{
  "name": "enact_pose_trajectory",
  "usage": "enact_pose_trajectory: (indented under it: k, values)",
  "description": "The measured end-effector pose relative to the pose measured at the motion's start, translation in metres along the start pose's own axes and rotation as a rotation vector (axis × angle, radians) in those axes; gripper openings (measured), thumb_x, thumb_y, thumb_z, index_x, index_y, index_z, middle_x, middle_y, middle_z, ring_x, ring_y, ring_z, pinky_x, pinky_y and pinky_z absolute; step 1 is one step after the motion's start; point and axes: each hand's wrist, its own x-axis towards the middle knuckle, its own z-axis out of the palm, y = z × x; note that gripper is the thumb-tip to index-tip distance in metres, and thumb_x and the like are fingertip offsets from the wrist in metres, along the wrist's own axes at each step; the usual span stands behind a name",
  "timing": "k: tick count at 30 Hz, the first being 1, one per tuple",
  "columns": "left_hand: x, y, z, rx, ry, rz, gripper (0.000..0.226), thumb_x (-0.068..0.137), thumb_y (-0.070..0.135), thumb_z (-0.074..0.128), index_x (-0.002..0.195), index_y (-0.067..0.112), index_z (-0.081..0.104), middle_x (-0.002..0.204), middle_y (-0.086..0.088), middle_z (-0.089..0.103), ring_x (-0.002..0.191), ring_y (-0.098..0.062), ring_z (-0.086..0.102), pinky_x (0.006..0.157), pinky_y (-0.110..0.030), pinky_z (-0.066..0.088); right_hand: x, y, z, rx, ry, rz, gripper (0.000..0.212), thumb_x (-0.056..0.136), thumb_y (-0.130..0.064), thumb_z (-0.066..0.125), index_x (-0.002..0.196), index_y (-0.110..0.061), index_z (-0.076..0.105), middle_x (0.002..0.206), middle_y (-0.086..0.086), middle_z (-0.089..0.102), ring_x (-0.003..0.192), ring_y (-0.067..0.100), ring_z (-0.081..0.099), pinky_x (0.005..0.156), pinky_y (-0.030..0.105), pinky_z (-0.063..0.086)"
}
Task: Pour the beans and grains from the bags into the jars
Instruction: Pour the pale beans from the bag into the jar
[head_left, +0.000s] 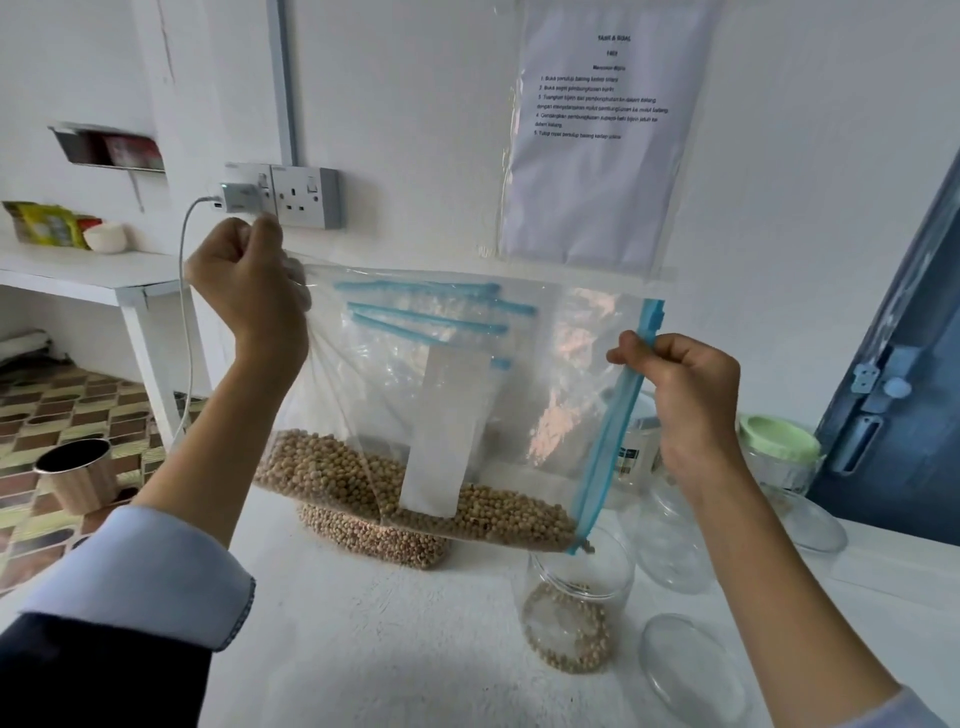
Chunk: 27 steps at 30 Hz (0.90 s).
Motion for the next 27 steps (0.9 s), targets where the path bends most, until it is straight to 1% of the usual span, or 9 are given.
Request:
enact_pose_trajectory:
  k: [2,5,7,13,16,19,21,25,27]
  values:
    - [-0.0009,0.0006,0.0013,0.007,-0.005,0.0,0.043,0.078,-0.003,0.05,0.048,0.018,0.028,0.034,0.009,0.027,0.027,-0.008,0.028,0.036,-0.014,0.02,0.001,0.0008,-0.0016,0.013,0.036,-0.007,0.021,0.085,-0.012,0.069,0.064,-0.016,0.068,0.063,-0.01,0.069,0.068,-0.001,0.062,0.066,0.005,0.044]
    - [-0.0014,0.0006,0.0015,0.011,-0.012,-0.003,0.044,0.077,-0.001,0.05,0.045,0.02,0.029,0.034,0.009,0.027,0.027,-0.009,0.027,0.036,-0.014,0.019,0.0005,-0.0007,-0.0009,-0.015,0.004,0.003,0.019,0.086,-0.012,0.069,0.067,-0.015,0.069,0.069,-0.007,0.07,0.068,-0.002,0.061,0.064,0.002,0.042]
    - [-0.0016,0.0006,0.0011,0.012,-0.025,-0.004,0.046,0.077,0.0,0.051,0.043,0.023,0.03,0.034,0.009,0.028,0.027,-0.009,0.028,0.036,-0.015,0.02,0.0011,-0.0003,-0.0014,-0.005,0.027,0.0,0.02,0.086,-0.012,0.068,0.067,-0.015,0.067,0.071,-0.005,0.07,0.07,0.001,0.062,0.066,0.004,0.043]
    - [-0.0027,0.0002,0.0011,0.025,-0.037,0.006,0.04,0.074,0.002,0.052,0.046,0.019,0.028,0.035,0.007,0.026,0.027,-0.012,0.028,0.035,-0.015,0.02,0.0015,0.0009,-0.003,-0.007,0.053,-0.001,0.022,0.086,-0.013,0.069,0.065,-0.017,0.067,0.067,-0.009,0.069,0.072,0.004,0.062,0.07,0.01,0.045]
    - [-0.0043,-0.0003,0.0017,0.031,-0.045,0.008,0.043,0.076,0.001,0.051,0.044,0.021,0.03,0.033,0.009,0.028,0.027,-0.01,0.029,0.035,-0.016,0.02,0.0013,0.0,-0.0019,-0.013,0.009,0.007,0.022,0.085,-0.013,0.07,0.064,-0.017,0.067,0.061,-0.01,0.069,0.072,0.005,0.062,0.07,0.008,0.045]
    - [-0.0032,0.0008,0.0024,0.022,-0.026,0.0,0.042,0.075,0.001,0.051,0.046,0.02,0.027,0.033,0.008,0.027,0.027,-0.012,0.027,0.037,-0.015,0.018,0.0017,0.0012,-0.0031,0.022,0.039,0.009,0.021,0.085,-0.012,0.07,0.065,-0.014,0.067,0.061,-0.01,0.069,0.071,0.004,0.062,0.068,0.007,0.045]
    - [-0.0024,0.0009,0.0023,0.029,-0.021,0.002,0.042,0.075,0.001,0.05,0.047,0.019,0.026,0.034,0.007,0.026,0.027,-0.012,0.027,0.037,-0.015,0.018,0.0009,0.0005,-0.0026,0.018,0.01,0.017,0.019,0.085,-0.011,0.07,0.066,-0.012,0.068,0.061,-0.009,0.069,0.069,0.001,0.062,0.066,0.004,0.045]
    - [-0.0007,0.0016,0.0019,0.023,-0.025,0.009,0.04,0.074,0.0,0.051,0.048,0.018,0.026,0.034,0.006,0.025,0.028,-0.014,0.026,0.037,-0.015,0.019,0.0008,0.0007,-0.0023,0.048,0.062,-0.006,0.02,0.084,-0.012,0.07,0.064,-0.015,0.068,0.06,-0.01,0.069,0.068,0.001,0.063,0.07,0.008,0.047]
    - [-0.0003,0.0021,0.0022,0.034,-0.024,0.013,0.04,0.074,0.0,0.051,0.048,0.018,0.026,0.034,0.006,0.025,0.027,-0.013,0.027,0.037,-0.015,0.019,0.0007,0.0001,0.0,0.017,0.03,-0.002,0.019,0.084,-0.012,0.071,0.065,-0.015,0.068,0.061,-0.01,0.07,0.069,0.002,0.063,0.069,0.005,0.046]
